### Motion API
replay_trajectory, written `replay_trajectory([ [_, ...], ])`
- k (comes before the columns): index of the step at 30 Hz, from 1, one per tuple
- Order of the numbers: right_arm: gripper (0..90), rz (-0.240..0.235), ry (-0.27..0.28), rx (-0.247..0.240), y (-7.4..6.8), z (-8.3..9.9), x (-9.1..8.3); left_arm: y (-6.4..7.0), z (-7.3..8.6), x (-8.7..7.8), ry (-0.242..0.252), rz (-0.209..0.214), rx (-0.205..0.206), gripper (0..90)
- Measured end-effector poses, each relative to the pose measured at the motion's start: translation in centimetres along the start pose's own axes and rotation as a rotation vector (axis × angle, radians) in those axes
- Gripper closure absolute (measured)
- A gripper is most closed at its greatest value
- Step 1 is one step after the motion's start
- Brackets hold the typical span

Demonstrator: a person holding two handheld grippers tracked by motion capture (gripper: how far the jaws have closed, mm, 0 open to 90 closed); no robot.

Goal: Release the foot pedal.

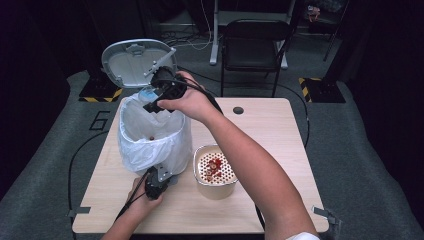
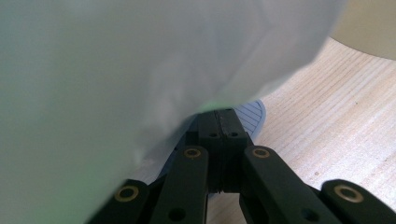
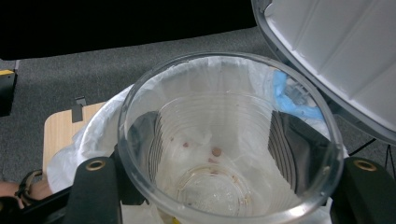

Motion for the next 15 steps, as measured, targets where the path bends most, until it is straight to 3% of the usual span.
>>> replay_trajectory([
  [3,33.1,0.006,-0.003,0.006,-0.1,-0.3,0.7,0.0,0.0,0.0,-0.001,-0.003,0.003,90.0],
  [5,32.9,-0.001,0.002,0.015,-0.4,-0.5,1.1,0.2,0.0,0.1,0.003,0.008,-0.023,90.0],
  [6,32.7,-0.002,0.003,0.011,-0.5,-0.6,1.4,0.0,0.0,0.0,-0.001,-0.001,0.001,90.0],
  [8,31.3,-0.007,-0.001,0.009,-0.8,-0.7,1.8,0.2,0.0,0.1,0.003,0.008,-0.022,90.0],
  [10,25.8,-0.006,0.002,0.015,-0.9,-0.9,2.3,0.0,0.0,0.0,0.002,-0.010,-0.007,90.0],
  [12,12.4,0.004,0.032,0.014,-1.3,-1.2,2.7,0.2,0.0,0.0,0.002,0.007,-0.018,90.0],
  [13,7.9,0.029,0.034,0.013,-1.4,-1.1,2.8,-0.1,0.0,0.1,0.005,-0.021,0.002,90.0],
  [15,5.4,0.045,0.039,0.011,-1.7,-0.9,2.9,-0.1,0.0,0.0,0.001,-0.017,0.005,90.0],
])
Point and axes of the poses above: each handheld gripper's, and its own axes: x roughly forward along the jaws, z roughly out of its underside, y roughly to its right, the point moved 7 cm from there along x, roughly forward along the jaws, and after that the axes turned 10 degrees about -y, right-handed, at the moved point
